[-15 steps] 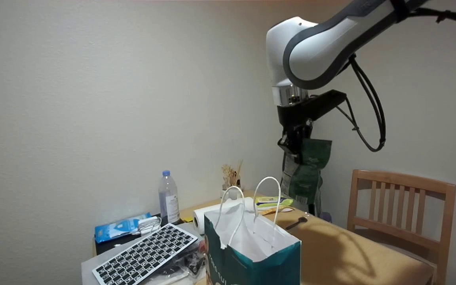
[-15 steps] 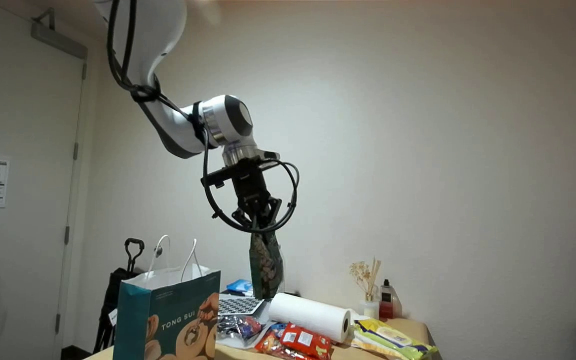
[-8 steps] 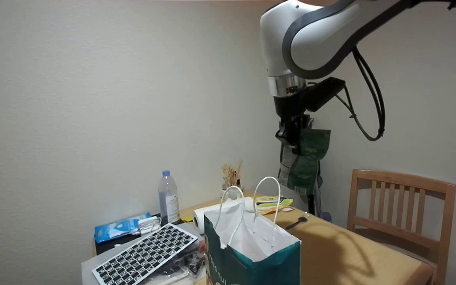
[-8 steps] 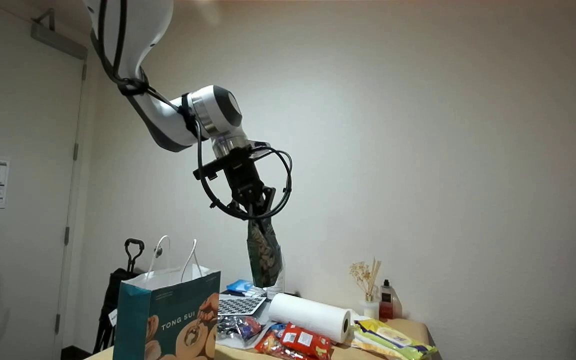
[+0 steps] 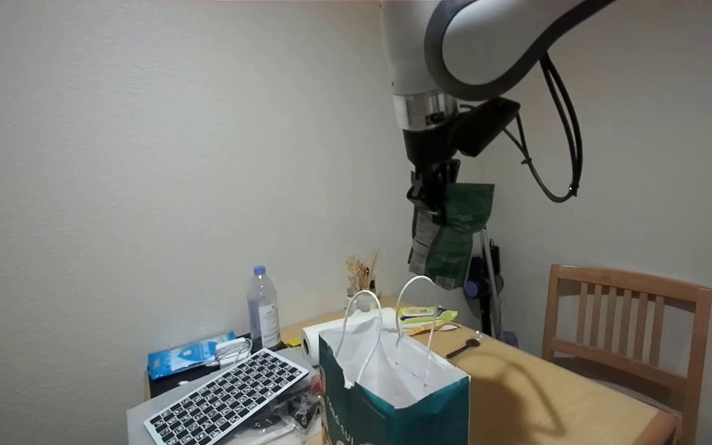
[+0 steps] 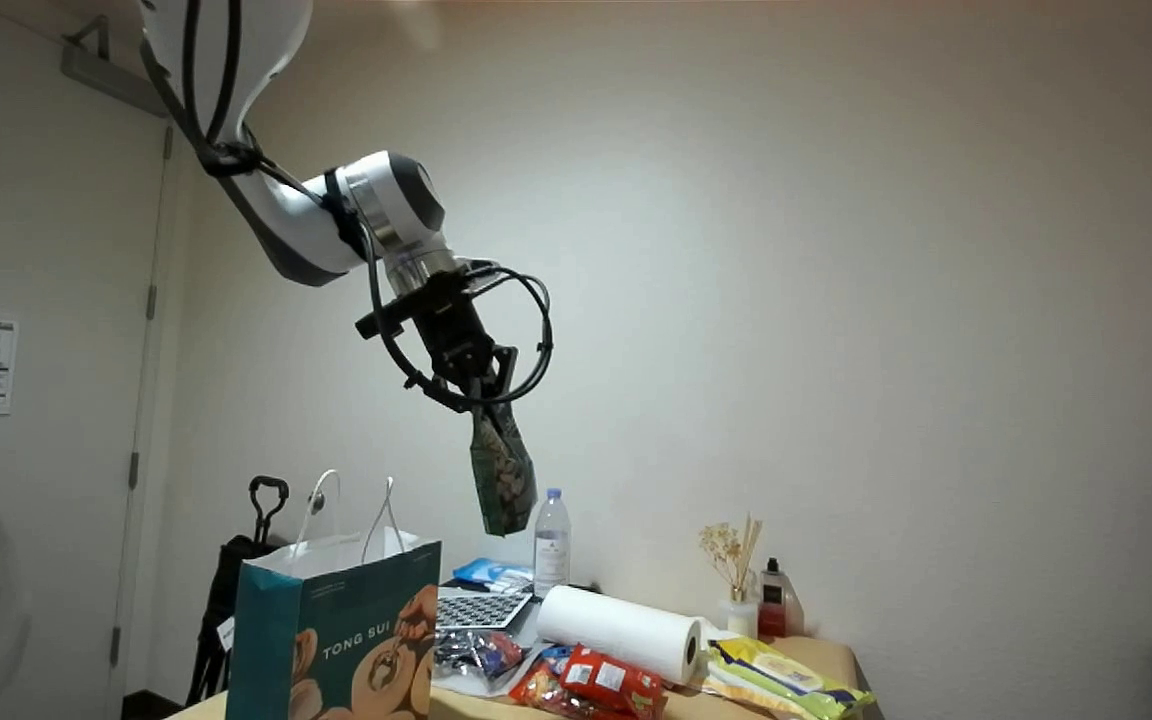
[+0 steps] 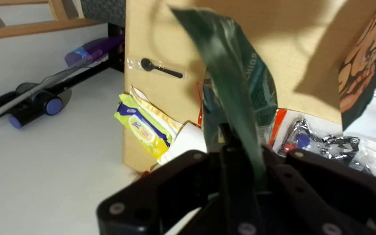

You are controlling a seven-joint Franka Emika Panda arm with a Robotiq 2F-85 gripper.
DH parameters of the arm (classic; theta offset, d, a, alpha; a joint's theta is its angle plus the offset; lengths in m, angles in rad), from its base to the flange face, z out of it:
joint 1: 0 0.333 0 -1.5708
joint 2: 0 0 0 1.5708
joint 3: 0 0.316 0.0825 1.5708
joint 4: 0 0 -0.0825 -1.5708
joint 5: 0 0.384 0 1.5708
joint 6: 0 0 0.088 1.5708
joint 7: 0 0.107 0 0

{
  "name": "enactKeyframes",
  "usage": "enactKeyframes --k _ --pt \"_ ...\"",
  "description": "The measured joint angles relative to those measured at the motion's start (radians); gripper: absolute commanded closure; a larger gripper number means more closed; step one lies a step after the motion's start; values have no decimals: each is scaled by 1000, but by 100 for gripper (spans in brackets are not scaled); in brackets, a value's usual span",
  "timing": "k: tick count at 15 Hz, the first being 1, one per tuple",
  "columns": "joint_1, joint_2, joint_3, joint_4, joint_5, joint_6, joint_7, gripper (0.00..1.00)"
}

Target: Pick the bag and put it in the carry bag

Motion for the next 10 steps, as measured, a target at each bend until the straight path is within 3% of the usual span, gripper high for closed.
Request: enactKeyframes --k 5,10 --pt "65 -1 106 82 -80 -124 32 100" --pt "115 40 162 131 -141 -177 34 100"
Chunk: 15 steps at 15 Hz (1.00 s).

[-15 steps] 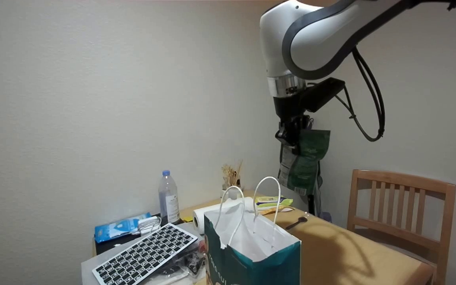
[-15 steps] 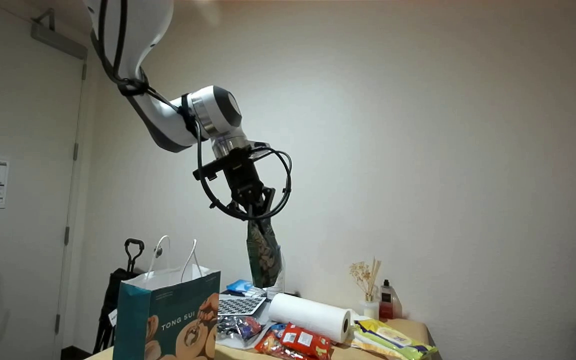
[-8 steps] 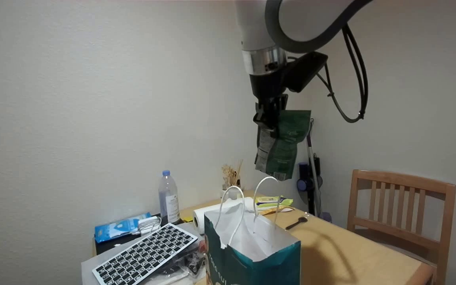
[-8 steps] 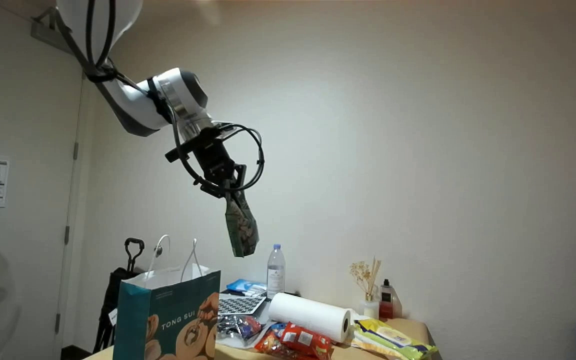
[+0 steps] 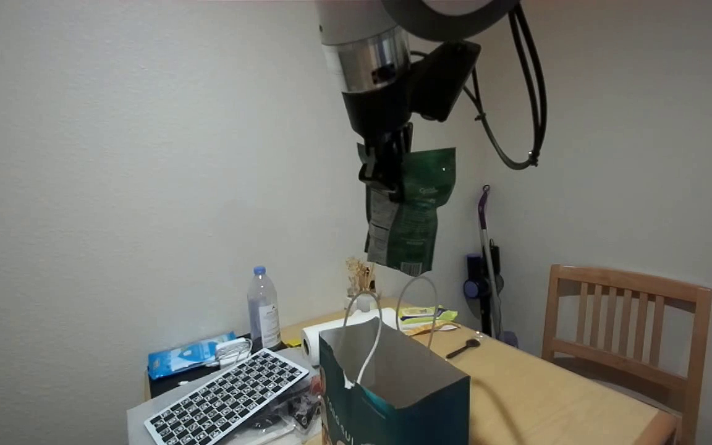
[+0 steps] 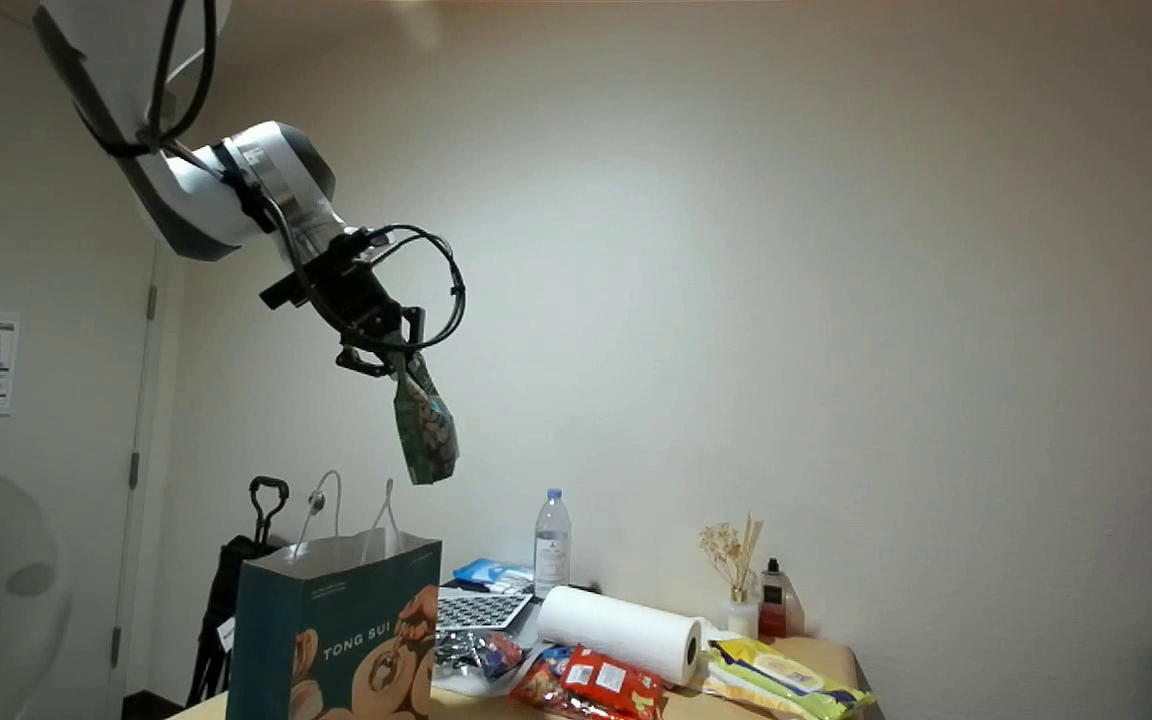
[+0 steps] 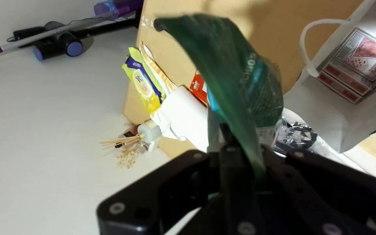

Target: Pick the bag and put it in the carry bag

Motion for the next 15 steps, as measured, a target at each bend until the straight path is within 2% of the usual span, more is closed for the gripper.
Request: enactKeyframes --k 7,11,15 --pt "56 73 15 38 -73 -7 0 100" --pt "65 87 13 39 -66 -2 -2 100" --pt "107 131 15 40 -27 1 -8 100"
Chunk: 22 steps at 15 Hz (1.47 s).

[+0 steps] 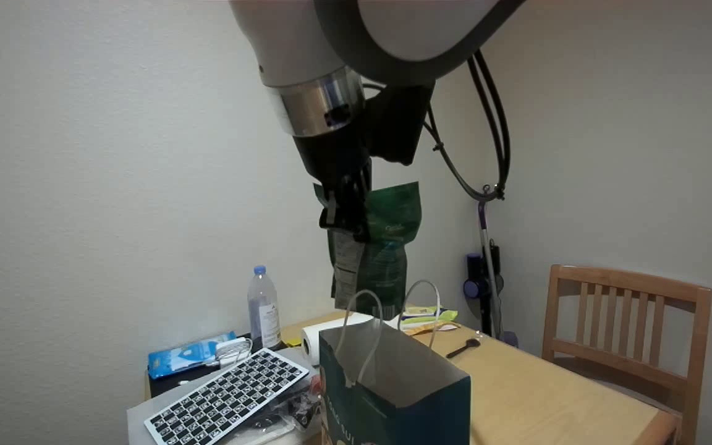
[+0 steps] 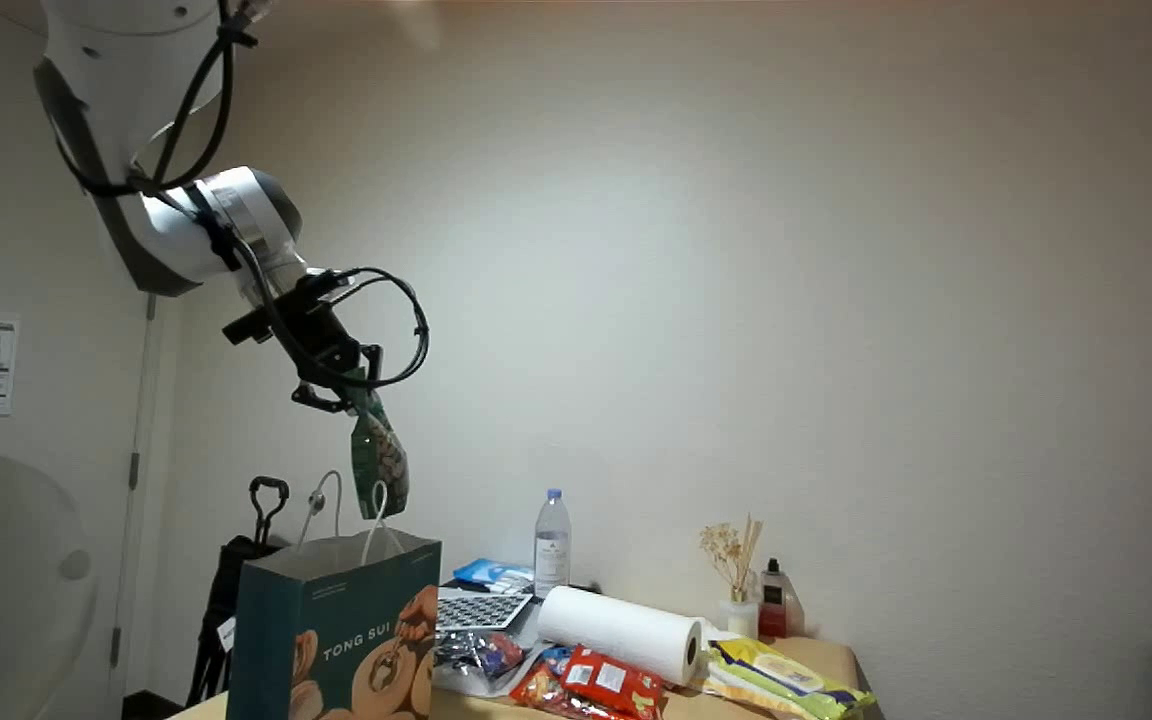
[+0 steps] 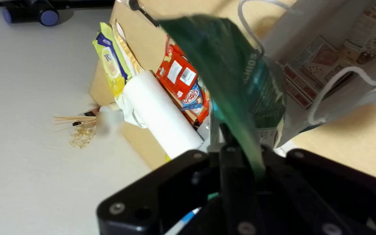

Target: Pick the bag and put it in the carry bag

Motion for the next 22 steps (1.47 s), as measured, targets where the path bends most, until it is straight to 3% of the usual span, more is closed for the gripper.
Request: enactKeyframes --k 6,16,17,19,22 --pt "16 50 -8 0 76 0 0 100" --pt "16 55 -31 3 99 20 0 100" --pt "16 55 -32 3 99 21 0 74" --pt "16 56 -35 3 99 21 0 67" --pt "16 56 -37 7 99 21 0 47"
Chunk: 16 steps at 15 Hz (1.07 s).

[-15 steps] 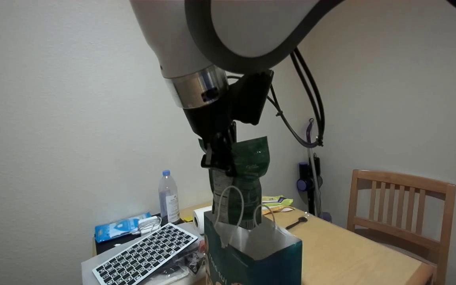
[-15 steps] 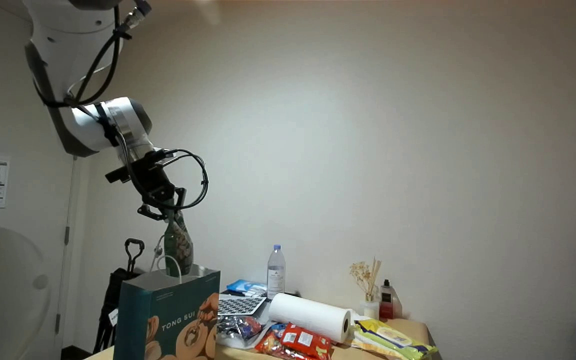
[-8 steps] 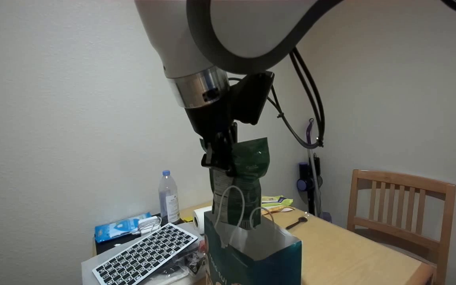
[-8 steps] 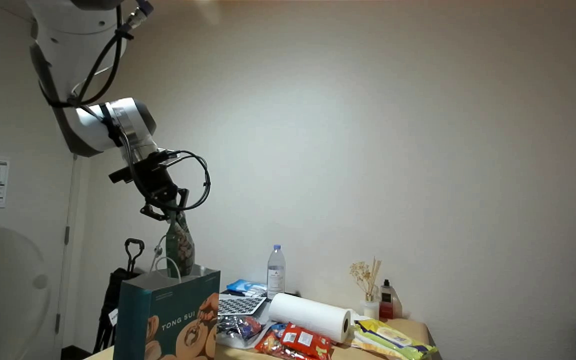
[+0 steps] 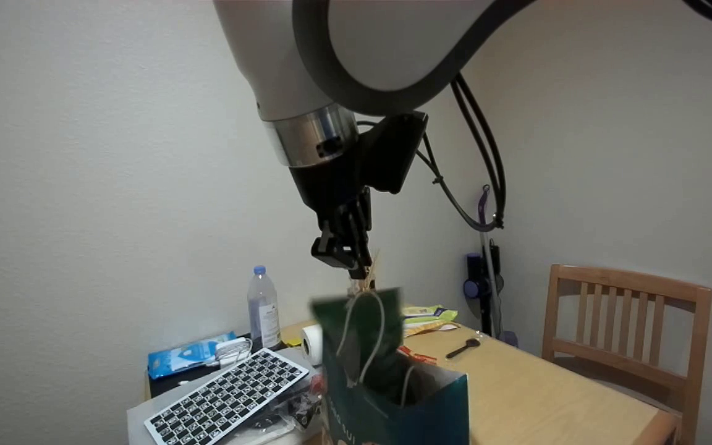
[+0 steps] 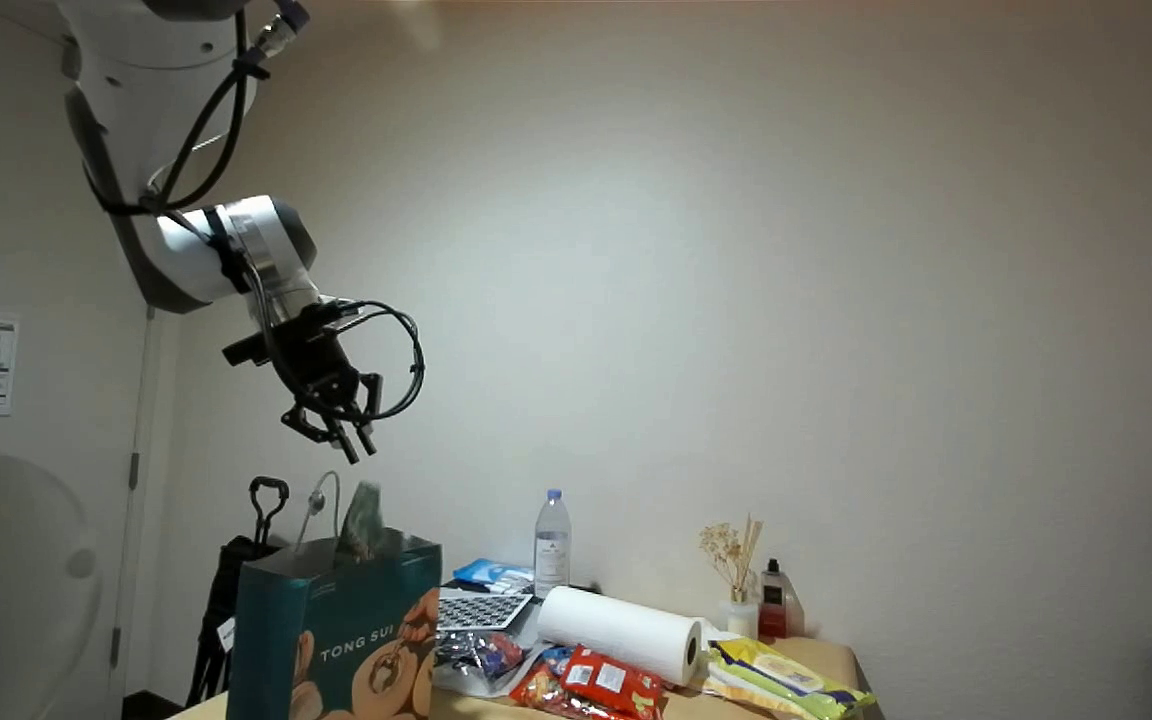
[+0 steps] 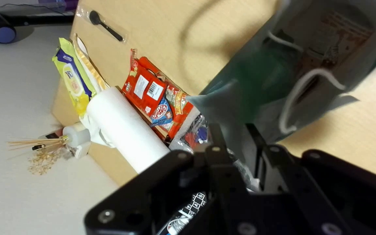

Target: Pick the bag and put it in the carry bag

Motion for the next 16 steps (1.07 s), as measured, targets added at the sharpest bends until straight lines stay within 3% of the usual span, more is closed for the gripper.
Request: enactKeyframes --k 7,8,9,11,16 --pt "0 0 -3 17 -1 0 0 2" --pt "0 0 -3 20 -3 0 0 1" --pt "0 0 -3 23 -9 0 0 14" --pt "0 0 -3 27 -31 0 2 1" --pt "0 0 -3 29 -41 0 2 1"
